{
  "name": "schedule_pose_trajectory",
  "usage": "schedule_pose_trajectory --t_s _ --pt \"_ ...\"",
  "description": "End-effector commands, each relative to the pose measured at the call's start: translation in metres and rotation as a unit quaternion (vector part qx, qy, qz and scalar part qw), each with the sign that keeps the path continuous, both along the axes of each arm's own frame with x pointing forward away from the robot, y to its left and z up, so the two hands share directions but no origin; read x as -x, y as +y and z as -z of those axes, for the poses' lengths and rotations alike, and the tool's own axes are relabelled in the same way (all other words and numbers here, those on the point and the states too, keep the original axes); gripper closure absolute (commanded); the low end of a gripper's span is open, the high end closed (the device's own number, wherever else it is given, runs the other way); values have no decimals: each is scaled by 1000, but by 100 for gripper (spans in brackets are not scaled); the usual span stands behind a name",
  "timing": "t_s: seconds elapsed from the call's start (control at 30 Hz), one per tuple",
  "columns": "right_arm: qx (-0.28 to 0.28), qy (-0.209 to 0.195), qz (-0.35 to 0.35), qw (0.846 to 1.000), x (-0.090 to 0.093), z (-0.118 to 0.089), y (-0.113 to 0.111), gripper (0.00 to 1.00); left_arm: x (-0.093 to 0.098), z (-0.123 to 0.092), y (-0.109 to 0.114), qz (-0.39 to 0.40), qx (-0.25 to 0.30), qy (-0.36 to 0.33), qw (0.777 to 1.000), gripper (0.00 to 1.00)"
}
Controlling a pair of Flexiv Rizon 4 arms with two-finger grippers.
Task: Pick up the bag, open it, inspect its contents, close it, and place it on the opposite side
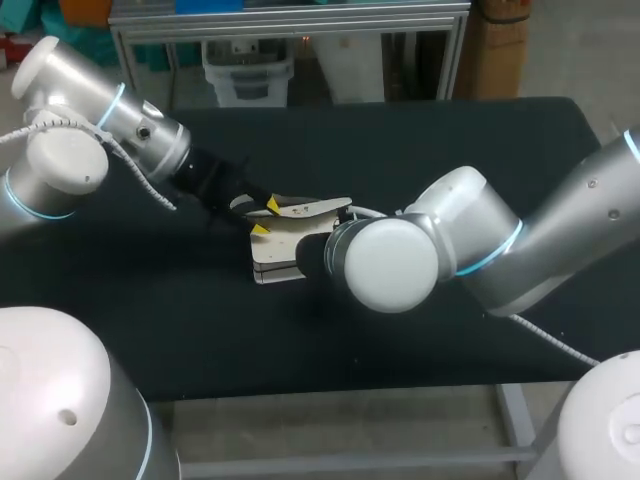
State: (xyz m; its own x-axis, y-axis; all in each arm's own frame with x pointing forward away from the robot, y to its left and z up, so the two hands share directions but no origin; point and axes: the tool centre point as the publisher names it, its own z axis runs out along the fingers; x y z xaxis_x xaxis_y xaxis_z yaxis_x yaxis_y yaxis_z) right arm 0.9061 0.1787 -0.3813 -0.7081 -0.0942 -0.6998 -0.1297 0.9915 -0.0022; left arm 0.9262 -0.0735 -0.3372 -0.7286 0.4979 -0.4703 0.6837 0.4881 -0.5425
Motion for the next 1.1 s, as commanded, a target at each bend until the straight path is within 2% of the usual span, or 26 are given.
schedule_pose_trajectory --t_s 0.03,0.1,0.2,0.37,0.47,0.5,0.53,0.57,0.63,0.77,0.8,0.9,0.93,1.0,1.1 --pt "1 0 1 1000 1 1 1 76 -5 -8 11 25 33 12 999 55" --pt "2 0 0 1000 0 2 1 77 -9 -12 13 20 51 14 998 58" --pt "3 1 -1 1000 0 2 2 77 -16 -18 9 23 67 14 997 79" --pt "5 0 -2 1000 -1 1 3 77 -27 -26 6 25 75 14 997 83" --pt "6 0 -1 1000 -1 -1 3 76 -31 -29 9 9 93 30 995 82" --pt "5 0 -1 1000 -1 -1 3 76 -32 -30 10 7 99 35 994 78" --pt "5 0 -2 1000 -1 -2 3 75 -31 -31 12 4 102 40 994 71" --pt "4 0 -2 1000 0 -3 3 70 -31 -33 13 -11 104 49 993 56" --pt "3 1 -4 1000 0 -6 3 60 -29 -36 16 -21 106 56 993 43" --pt "-3 0 -9 1000 1 -9 3 55 -25 -37 16 -39 97 63 992 45" --pt "-5 0 -9 1000 1 -9 3 55 -24 -37 15 -38 96 64 993 51" --pt "-9 6 -10 1000 0 -7 2 52 -25 -35 12 -42 91 69 993 58" --pt "-11 8 -11 1000 0 -6 2 39 -25 -35 12 -47 93 74 992 59" --pt "-15 9 -14 1000 3 -7 3 0 -27 -36 13 -50 98 81 991 60" --pt "-23 7 -19 1000 5 -14 2 0 -28 -39 14 -60 97 91 989 61"
